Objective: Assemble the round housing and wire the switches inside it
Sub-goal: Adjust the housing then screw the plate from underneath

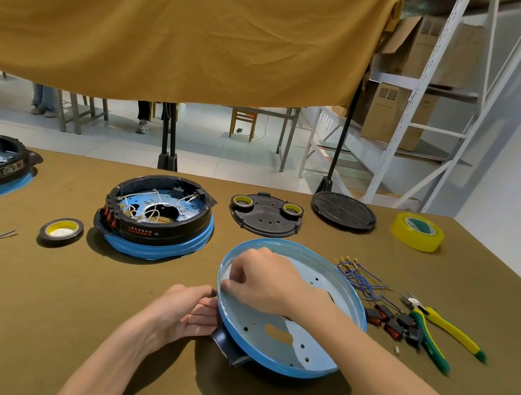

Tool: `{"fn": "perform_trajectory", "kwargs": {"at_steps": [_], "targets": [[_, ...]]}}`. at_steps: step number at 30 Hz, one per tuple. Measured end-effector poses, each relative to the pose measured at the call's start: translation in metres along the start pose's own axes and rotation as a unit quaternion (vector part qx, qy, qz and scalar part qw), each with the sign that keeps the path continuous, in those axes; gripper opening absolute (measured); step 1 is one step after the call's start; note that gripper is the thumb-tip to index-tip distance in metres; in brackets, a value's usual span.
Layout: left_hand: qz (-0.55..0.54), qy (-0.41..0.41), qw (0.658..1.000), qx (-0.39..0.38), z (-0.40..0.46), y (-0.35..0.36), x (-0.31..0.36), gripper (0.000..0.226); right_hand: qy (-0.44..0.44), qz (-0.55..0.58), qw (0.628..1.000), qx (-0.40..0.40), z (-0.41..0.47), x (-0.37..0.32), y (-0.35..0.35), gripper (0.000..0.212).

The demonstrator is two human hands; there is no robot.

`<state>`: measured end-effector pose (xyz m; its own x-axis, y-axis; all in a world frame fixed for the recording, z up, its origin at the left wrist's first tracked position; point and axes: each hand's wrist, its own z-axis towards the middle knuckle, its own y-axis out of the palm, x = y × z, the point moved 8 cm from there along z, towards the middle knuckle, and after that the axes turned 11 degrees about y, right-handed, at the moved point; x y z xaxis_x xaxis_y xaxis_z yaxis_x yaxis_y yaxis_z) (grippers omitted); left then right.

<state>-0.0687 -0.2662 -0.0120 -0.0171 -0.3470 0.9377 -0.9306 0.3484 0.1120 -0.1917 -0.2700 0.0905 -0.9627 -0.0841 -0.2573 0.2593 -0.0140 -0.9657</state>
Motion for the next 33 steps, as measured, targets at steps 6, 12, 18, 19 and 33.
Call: {"fn": "perform_trajectory", "kwargs": {"at_steps": [6,12,18,19,33], "targets": [[-0.002,-0.003,1.000,-0.009,0.004,-0.002,-0.003,0.037,-0.009,0.005,1.000,0.004,-0.003,-0.001,-0.001,0.019],[-0.001,-0.006,1.000,-0.011,0.005,-0.002,-0.004,0.036,-0.009,0.014,1.000,0.010,-0.005,0.002,-0.001,0.021],[-0.013,-0.004,1.000,-0.002,0.010,-0.001,-0.008,0.036,-0.005,0.024,1.000,0.014,-0.006,0.003,0.004,0.020],[-0.010,-0.005,1.000,0.004,0.010,-0.001,-0.007,0.036,0.004,0.008,1.000,0.025,-0.006,0.004,0.003,0.025],[0.073,-0.010,0.997,0.024,0.010,0.000,-0.006,0.058,0.311,0.151,0.892,0.291,-0.111,0.164,-0.056,0.019]]}}
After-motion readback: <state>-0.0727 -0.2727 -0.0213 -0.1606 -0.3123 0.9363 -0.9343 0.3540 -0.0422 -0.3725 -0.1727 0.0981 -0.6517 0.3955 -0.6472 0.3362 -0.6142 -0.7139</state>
